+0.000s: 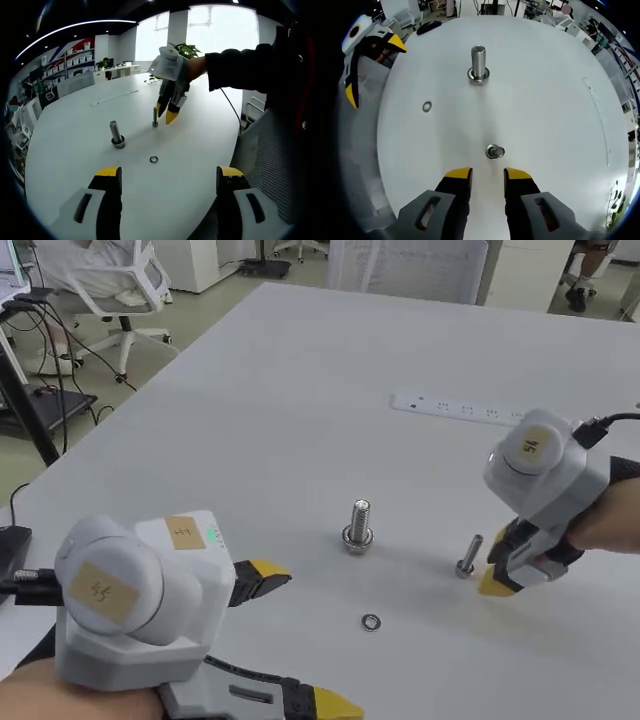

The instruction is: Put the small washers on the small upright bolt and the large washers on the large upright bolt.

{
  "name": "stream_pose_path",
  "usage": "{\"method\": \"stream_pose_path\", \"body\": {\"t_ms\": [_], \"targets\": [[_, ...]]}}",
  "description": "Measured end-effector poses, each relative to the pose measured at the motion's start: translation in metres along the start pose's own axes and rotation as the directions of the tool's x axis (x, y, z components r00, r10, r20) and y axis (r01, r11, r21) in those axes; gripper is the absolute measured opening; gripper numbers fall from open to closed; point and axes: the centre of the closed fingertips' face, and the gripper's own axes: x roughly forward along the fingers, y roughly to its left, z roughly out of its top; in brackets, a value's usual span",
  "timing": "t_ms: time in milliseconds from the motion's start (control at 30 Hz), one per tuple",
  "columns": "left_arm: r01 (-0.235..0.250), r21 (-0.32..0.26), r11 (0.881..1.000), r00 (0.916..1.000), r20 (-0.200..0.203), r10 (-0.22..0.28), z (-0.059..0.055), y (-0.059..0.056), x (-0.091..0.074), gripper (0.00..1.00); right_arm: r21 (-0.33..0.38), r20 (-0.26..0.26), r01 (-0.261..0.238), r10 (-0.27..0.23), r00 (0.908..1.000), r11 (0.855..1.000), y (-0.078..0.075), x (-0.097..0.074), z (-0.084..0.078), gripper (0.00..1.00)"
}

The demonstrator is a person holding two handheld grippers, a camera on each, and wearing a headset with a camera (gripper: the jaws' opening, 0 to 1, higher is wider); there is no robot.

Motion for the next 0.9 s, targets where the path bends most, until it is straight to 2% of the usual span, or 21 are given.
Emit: {"method": "stream_pose_path", "body": {"t_ms": [500,900], "targets": [[0.005,0.010,1.000,0.9999,0.009,-0.005,0.002,-0.002,0.000,0.77,0.019,0.006,-0.016,0.016,0.9999,1.000,0.024,-0.005,-0.011,0.27],[0.006,0.016,1.000,0.9998,0.016,-0.006,0.004,-0.003,0.000,0.77,-0.016,0.005,-0.031,0.031,0.9995,0.999,0.046,-0.003,-0.003,0.27]]}}
